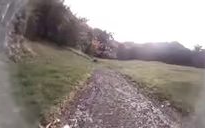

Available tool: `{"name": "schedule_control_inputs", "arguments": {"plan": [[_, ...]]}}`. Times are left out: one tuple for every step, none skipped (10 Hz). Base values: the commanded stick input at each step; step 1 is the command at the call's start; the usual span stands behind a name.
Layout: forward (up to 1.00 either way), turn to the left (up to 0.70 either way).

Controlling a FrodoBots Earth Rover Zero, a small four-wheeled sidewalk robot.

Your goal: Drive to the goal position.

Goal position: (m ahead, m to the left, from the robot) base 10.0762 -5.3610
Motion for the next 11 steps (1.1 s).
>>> {"name": "schedule_control_inputs", "arguments": {"plan": [[0.85,0.00],[0.85,0.00],[0.85,0.00],[0.85,0.00],[0.85,0.00],[0.85,0.00],[0.85,0.00],[0.85,0.00],[0.85,0.00],[0.85,0.00],[0.85,0.00]]}}
